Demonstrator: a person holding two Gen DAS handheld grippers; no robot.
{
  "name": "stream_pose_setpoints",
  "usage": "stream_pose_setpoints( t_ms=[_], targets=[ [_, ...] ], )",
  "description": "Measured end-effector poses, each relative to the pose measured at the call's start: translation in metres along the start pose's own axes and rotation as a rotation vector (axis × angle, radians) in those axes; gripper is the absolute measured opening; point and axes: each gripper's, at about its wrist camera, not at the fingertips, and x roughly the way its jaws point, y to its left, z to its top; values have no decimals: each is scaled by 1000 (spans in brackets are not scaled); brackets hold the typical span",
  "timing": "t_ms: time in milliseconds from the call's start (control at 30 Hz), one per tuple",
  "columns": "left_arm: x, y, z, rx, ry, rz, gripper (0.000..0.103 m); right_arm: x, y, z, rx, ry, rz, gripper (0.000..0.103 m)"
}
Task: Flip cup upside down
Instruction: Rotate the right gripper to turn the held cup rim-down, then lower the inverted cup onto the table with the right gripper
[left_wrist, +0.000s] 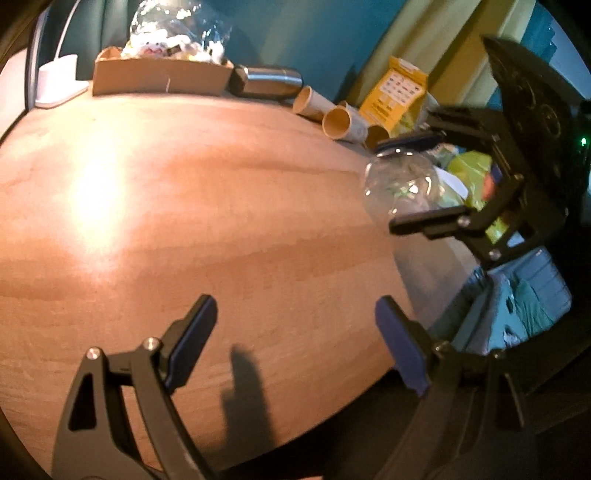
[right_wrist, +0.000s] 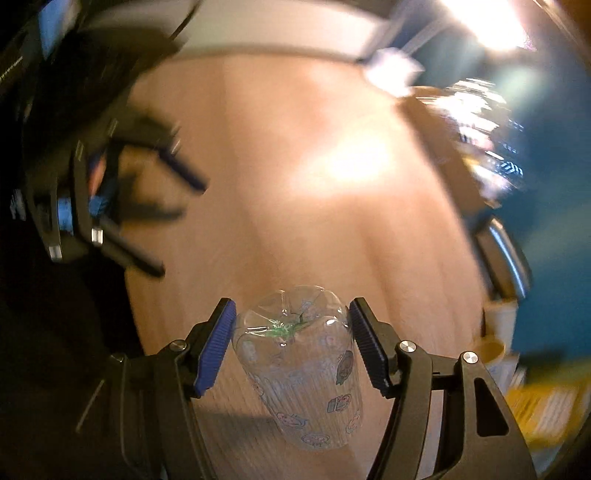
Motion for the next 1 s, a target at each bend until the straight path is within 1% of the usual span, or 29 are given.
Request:
stream_pose_setpoints(
  t_ms=[33, 100, 167, 233, 267, 300, 367, 467, 567, 633, 700, 800, 1000],
  targets=[
    [1, -2, 2, 0, -7, 5, 89, -7, -8, -9, 85, -57, -16, 67],
    [4, -8, 8, 2, -25, 11, 89, -19, -18, -17, 206, -139, -29, 67],
    [7, -15, 13, 3, -33, 16, 89, -29, -27, -35, 323, -228, -55, 67],
    [12, -22, 16, 3, -42, 21, 89, -40, -22, -53, 423, -301, -109, 67],
    [14, -27, 17, 7, -45, 28, 89, -44, -22, -64, 480, -351, -128, 67],
    [15, -31, 18, 13, -51, 36, 89, -49, -23, -72, 515, -384, -141, 67],
    [19, -38, 19, 18, -60, 53, 89, -56, -24, -95, 626, -459, -176, 67],
    [22, -49, 18, 16, -94, 70, 89, -65, -16, -120, 722, -559, -242, 67],
    [27, -59, 18, 14, -112, 87, 89, -67, -8, -137, 776, -622, -309, 67],
    [28, -66, 17, 29, -123, 100, 89, -66, -6, -145, 804, -653, -334, 67],
    [30, -70, 15, 40, -128, 115, 89, -63, -6, -158, 851, -679, -337, 67],
    [31, -74, 13, 49, -133, 125, 89, -59, -3, -171, 896, -680, -348, 67],
    [35, -75, 8, 46, -148, 133, 89, -57, -3, -192, 958, -727, -372, 67]
  ],
)
